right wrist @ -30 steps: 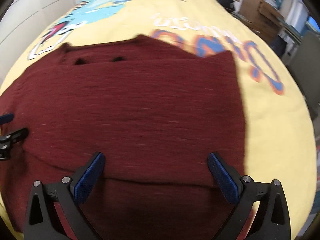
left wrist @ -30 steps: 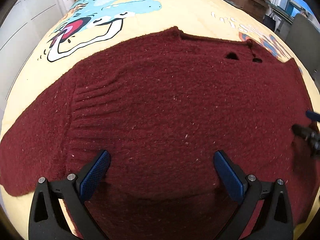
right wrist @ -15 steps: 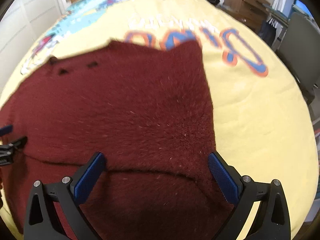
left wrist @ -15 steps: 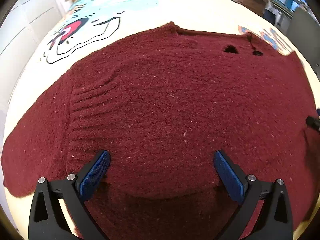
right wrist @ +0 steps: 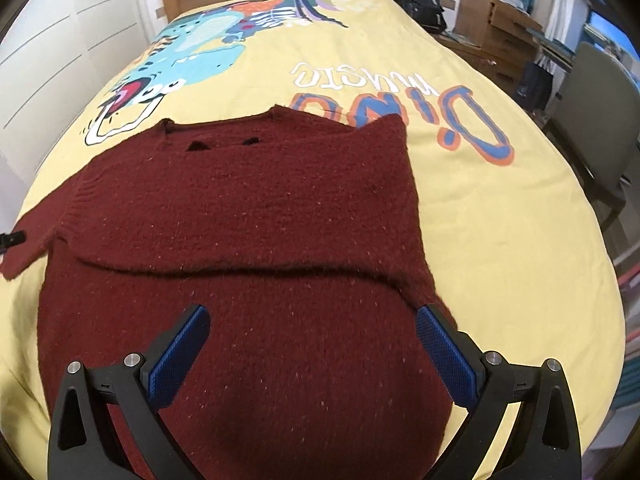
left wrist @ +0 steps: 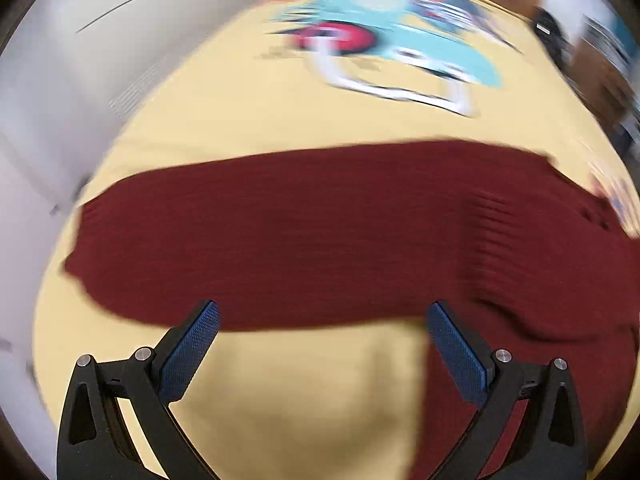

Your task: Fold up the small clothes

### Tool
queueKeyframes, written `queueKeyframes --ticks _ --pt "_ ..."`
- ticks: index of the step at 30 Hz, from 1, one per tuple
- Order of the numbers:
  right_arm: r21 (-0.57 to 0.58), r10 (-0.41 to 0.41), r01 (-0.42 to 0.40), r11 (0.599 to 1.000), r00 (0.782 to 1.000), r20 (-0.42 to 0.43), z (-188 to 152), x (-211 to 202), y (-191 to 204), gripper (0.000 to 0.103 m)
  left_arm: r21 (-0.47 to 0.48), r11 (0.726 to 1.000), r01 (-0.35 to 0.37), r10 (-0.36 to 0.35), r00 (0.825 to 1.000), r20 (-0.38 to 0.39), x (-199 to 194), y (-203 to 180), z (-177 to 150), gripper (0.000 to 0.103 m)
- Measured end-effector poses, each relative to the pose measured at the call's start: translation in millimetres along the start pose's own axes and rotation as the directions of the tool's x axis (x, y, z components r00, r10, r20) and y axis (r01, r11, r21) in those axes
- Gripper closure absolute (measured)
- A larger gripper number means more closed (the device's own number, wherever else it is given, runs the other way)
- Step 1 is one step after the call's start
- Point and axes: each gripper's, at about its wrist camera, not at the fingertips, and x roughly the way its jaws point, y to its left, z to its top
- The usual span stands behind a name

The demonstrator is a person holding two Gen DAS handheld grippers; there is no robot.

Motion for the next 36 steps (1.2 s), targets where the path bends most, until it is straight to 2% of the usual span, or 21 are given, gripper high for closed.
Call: queueKeyframes --ticks 3,4,6,8,10,11,13,15,18,21,23,24,25,26,27,30,36 --pt "-0.004 0.0 -0.001 1.0 1.0 -0.021 -4.7 -1.3 1.8 0.0 -0.149 0.984 -0.097 0.096 0.995 -0.016 2.7 57.5 0.6 0.001" --pt "-0.007 -0.007 0.007 1.0 0.999 -0.034 -5.8 -0.4 1.1 0.0 -0.228 0.965 -0.13 0.13 0.991 -0.015 2.6 80.7 1.9 0.001" --pt "0.0 -0.019 0.019 1.0 0.999 -0.045 -6.4 -0.4 -0.7 0.0 -0.355 0.925 -0.138 0.14 0.99 -0.021 3.5 112.9 5.2 0.001" --pt "0.012 -0.023 0.024 1.0 0.999 -0.047 -5.4 -0.8 -3.6 0.0 -0.499 0.859 -0.116 0.111 0.993 -0.04 9.1 145.2 4.7 0.001" --pt "0.008 -0.036 0.036 0.999 0.998 -0.043 -4.0 -2.4 -5.4 0.0 -0.606 0.79 -0.088 0.07 0.996 -0.054 21.1 171.5 9.1 0.001" --pt "0.009 -0.039 0.039 0.999 0.998 -0.043 -3.7 -2.7 -6.2 0.0 -0.638 0.765 -0.083 0.055 0.996 -0.063 26.6 179.3 9.5 0.001" --pt "0.011 -0.045 0.045 0.999 0.998 -0.046 -3.4 -2.3 -7.7 0.0 -0.691 0.719 -0.074 0.02 0.996 -0.085 41.4 194.0 9.4 0.001" --pt "0.009 -0.048 0.049 0.999 0.997 -0.055 -4.0 -0.5 -8.7 0.0 -0.705 0.705 -0.072 0.002 0.995 -0.1 51.4 201.1 6.4 0.001" --pt "0.006 -0.054 0.054 0.999 0.996 -0.069 -4.8 2.8 -9.4 0.0 -0.686 0.719 -0.109 0.009 0.989 -0.148 68.8 204.1 2.9 0.001" --pt "0.005 -0.061 0.062 0.998 0.995 -0.076 -4.5 5.8 -10.5 0.0 -0.669 0.736 -0.103 0.011 0.99 -0.14 74.2 203.2 5.2 0.002" --pt "0.003 -0.065 0.066 0.998 0.995 -0.08 -3.8 7.6 -10.3 0.0 -0.651 0.756 -0.07 -0.013 0.992 -0.123 74.5 199.3 8.0 0.013" --pt "0.002 -0.066 0.067 0.998 0.995 -0.081 -3.4 8.5 -9.8 0.0 -0.636 0.769 -0.065 -0.014 0.993 -0.119 75.2 196.1 8.6 0.028" --pt "0.002 -0.066 0.066 0.998 0.995 -0.081 -3.2 8.8 -9.3 0.0 -0.605 0.793 -0.068 -0.006 0.993 -0.12 73.9 192.3 9.5 0.05" --pt "0.003 -0.064 0.064 0.998 0.995 -0.08 -2.6 8.9 -8.6 0.0 -0.573 0.819 -0.04 -0.024 0.994 -0.104 73.2 185.9 8.9 0.064" --pt "0.003 -0.061 0.061 0.998 0.995 -0.078 -2.5 8.7 -7.3 0.0 -0.538 0.843 0.002 -0.059 0.994 -0.088 70.7 179.7 12.3 0.087" --pt "-0.004 -0.048 0.047 0.999 0.996 -0.072 -1.6 7.7 -2.8 0.0 -0.456 0.889 0.044 -0.088 0.993 -0.075 58.1 163.8 18.7 0.091" --pt "-0.011 -0.027 0.026 1.0 0.998 -0.057 -0.9 3.7 2.4 0.0 -0.328 0.935 0.136 -0.138 0.99 0.015 3.9 125.3 20.4 0.091"
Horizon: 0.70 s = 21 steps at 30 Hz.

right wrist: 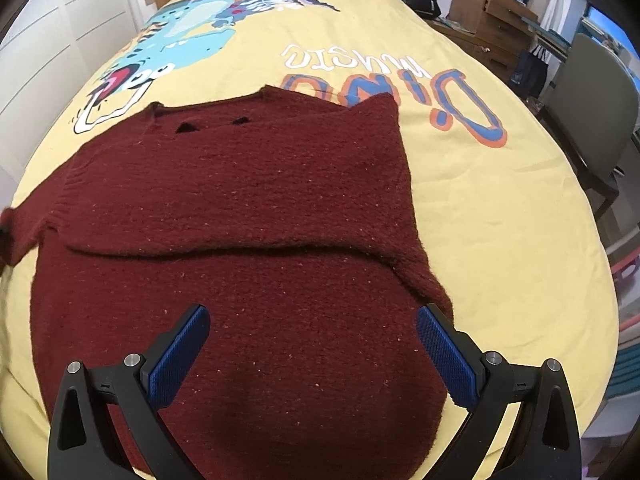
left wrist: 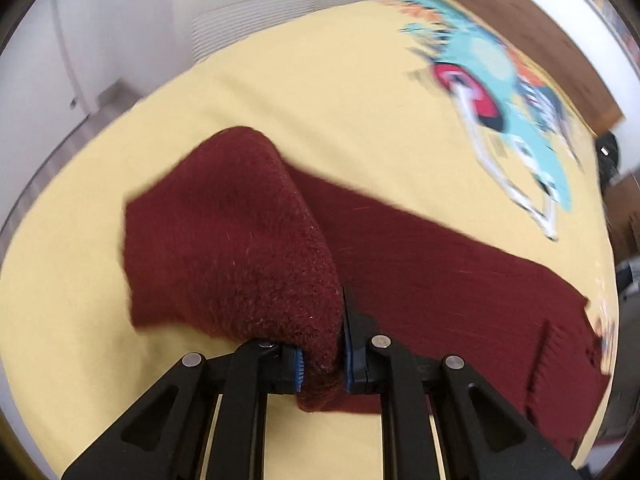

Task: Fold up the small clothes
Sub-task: 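Grasp the other sleeve with the left gripper, fold it across the body, release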

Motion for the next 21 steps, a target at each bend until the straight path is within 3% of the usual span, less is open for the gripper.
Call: queueKeyframes --ticks 5,9,21 --pt "-0.033 0.014 -0.013 0.999 1.0 0.026 6.2 -8.2 4.1 0.0 0.112 0.992 0.062 -0.064 0.998 0.017 -21.6 -58.7 3.6 0.092" --pt "-0.042 0.013 -0.011 0.999 0.998 0.063 22.7 -19.6 1.2 0.0 0.206 0.97 0.126 -0.13 0.991 0.006 -35.9 -110.0 -11.0 0.092" --pt "-0.075 0.0 0.009 0.997 0.992 0.122 61.1 -39.1 -8.9 0.0 0.402 0.866 0.297 -0.28 0.955 -0.102 -24.2 -291.3 -60.2 0.092"
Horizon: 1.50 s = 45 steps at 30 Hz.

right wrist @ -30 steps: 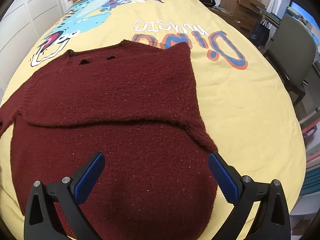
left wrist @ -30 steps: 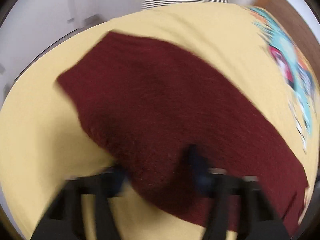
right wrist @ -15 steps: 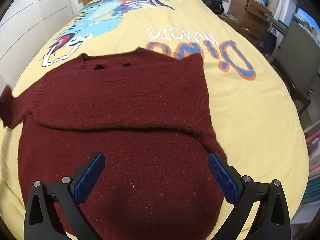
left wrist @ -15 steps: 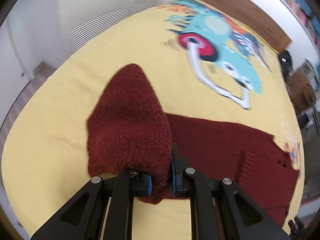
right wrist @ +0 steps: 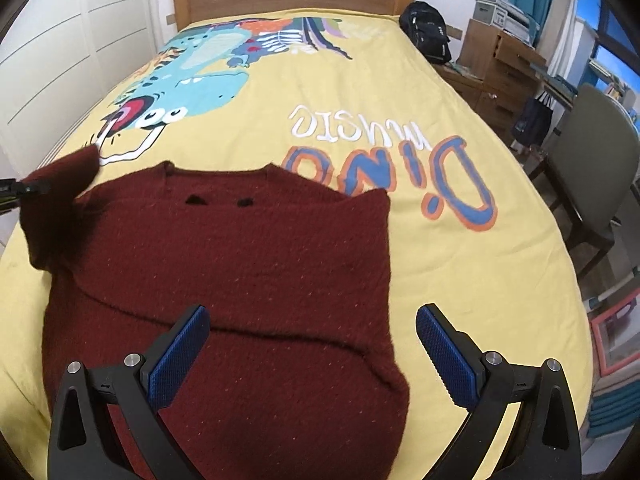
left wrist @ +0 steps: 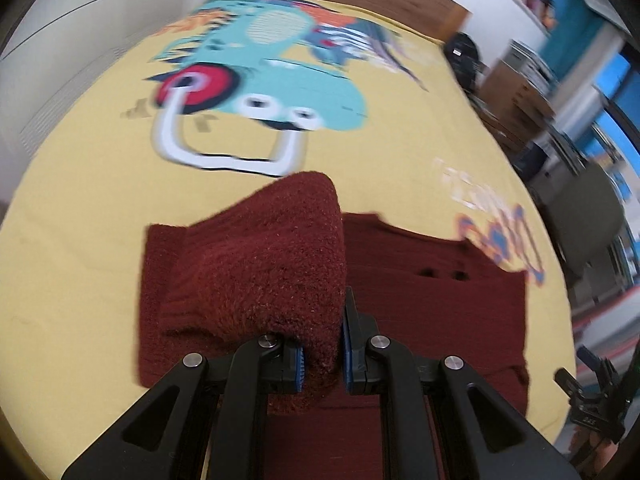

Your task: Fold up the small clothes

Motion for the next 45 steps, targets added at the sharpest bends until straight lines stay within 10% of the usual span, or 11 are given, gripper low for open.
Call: queueKeyframes --ticks 8,20,26,34,45 --pt "0.036 0.002 -0.001 0.999 0.999 -0.038 -17.9 13.0 -11.4 0.0 0.146 0.988 0.053 -0.04 0.995 -0.092 57.2 -92.6 -31.1 0.092" --pt "0.081 0.035 -0.025 0.996 0.991 -0.128 -55.6 43.8 -15.2 0.0 0.164 0.985 -0.062 0.099 0.968 -0.23 139.3 -92.9 -78.2 0.089" --pt "0.095 0.043 -0.031 0.995 0.992 -0.121 -57.1 41.0 -16.3 0.0 0.165 0.985 -0.056 0.099 0.958 -0.27 142.3 -92.3 -75.6 0.069" --pt "0.116 0.051 -0.038 0.993 0.992 -0.112 -60.8 36.3 -18.0 0.0 0.142 0.99 -0.025 0.06 0.966 -0.25 116.3 -79.9 -86.6 0.001" --pt "0.099 0.056 -0.043 0.994 0.99 -0.129 -65.4 40.1 -8.1 0.0 0.113 0.984 -0.141 0.158 0.974 -0.163 65.8 -10.3 -105.9 0.001"
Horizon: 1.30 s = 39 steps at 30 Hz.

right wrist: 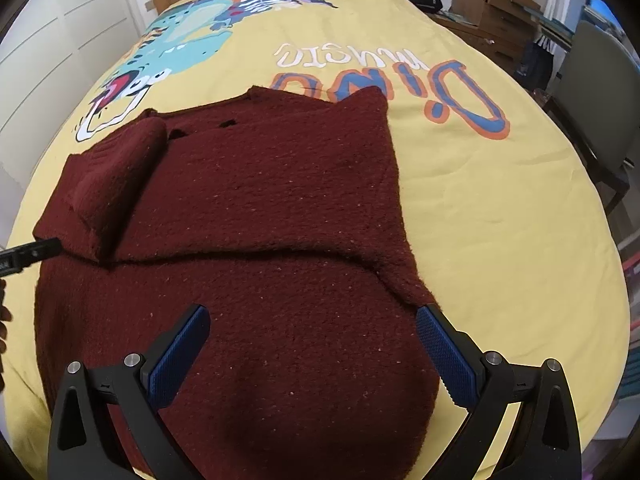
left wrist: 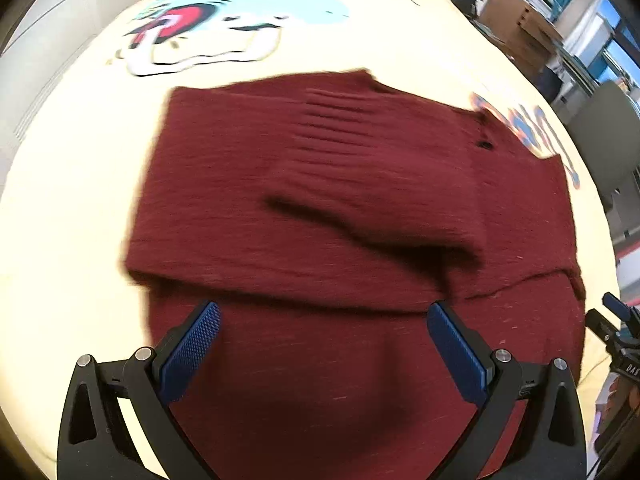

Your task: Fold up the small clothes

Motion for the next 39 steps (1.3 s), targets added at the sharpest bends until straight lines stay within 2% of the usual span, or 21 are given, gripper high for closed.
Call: queueKeyframes --ticks 3,9,12,14,16,18,23,26,28,30,33,39 --pt "-0.004 0.001 -0.001 1.0 1.0 0.001 0.9 -0.1 2.7 0.0 0.022 0.999 -0.039 0.039 0.999 0.01 -7.7 21.5 -1.0 0.001" --pt "-0.022 0.0 0.0 1.0 1.0 -0.017 -0.5 5.3 9.2 0.0 0.007 0.994 -0.111 0.111 0.994 0.005 -5.0 64.9 -5.4 0.001" --pt "-0.034 -0.004 0.003 0.999 1.0 -0.031 -1.9 9.3 12.3 0.0 0.006 0.993 -0.121 0.121 0.993 0.007 1.9 74.1 -7.1 0.002" --pt "-0.04 -0.01 0.009 0.999 0.999 -0.038 -2.0 11.4 14.8 0.0 0.013 0.992 -0.124 0.124 0.992 0.001 9.2 77.8 -7.0 0.01" --pt "-0.045 -0.011 0.009 0.999 0.999 -0.04 -1.4 12.3 18.1 0.0 0.025 0.991 -0.133 0.133 0.991 -0.008 18.0 81.9 -4.2 0.034" --pt "-0.055 -0.012 0.009 0.998 0.999 -0.043 -0.3 12.7 22.9 0.0 0.023 0.991 -0.131 0.132 0.991 -0.024 27.5 83.5 -1.8 0.038" --pt "-0.094 -0.011 0.008 0.996 0.999 -0.041 8.9 14.5 40.8 0.0 0.036 0.992 -0.122 0.122 0.992 -0.003 29.9 81.4 1.5 0.04" --pt "-0.119 -0.003 -0.001 0.993 0.999 -0.033 19.4 15.4 57.2 0.0 0.033 0.996 -0.087 0.087 0.996 -0.006 30.5 80.6 2.4 0.052" --pt "-0.143 0.006 -0.009 0.99 1.0 -0.025 27.8 15.2 69.8 0.0 0.035 0.997 -0.062 0.062 0.998 0.006 27.7 80.1 2.6 0.074" --pt "-0.181 0.017 -0.019 0.983 1.0 -0.011 39.3 14.1 88.0 0.0 0.038 0.998 -0.05 0.049 0.999 0.011 26.1 77.5 2.9 0.084" --pt "-0.239 0.037 -0.033 0.971 0.999 0.01 55.6 12.3 115.8 0.0 0.054 0.997 -0.054 0.054 0.999 0.007 26.4 75.1 4.6 0.09" --pt "-0.362 0.077 -0.068 0.93 0.997 0.01 85.6 22.9 182.5 0.0 0.06 0.996 -0.06 0.061 0.998 -0.009 28.6 75.2 3.9 0.091"
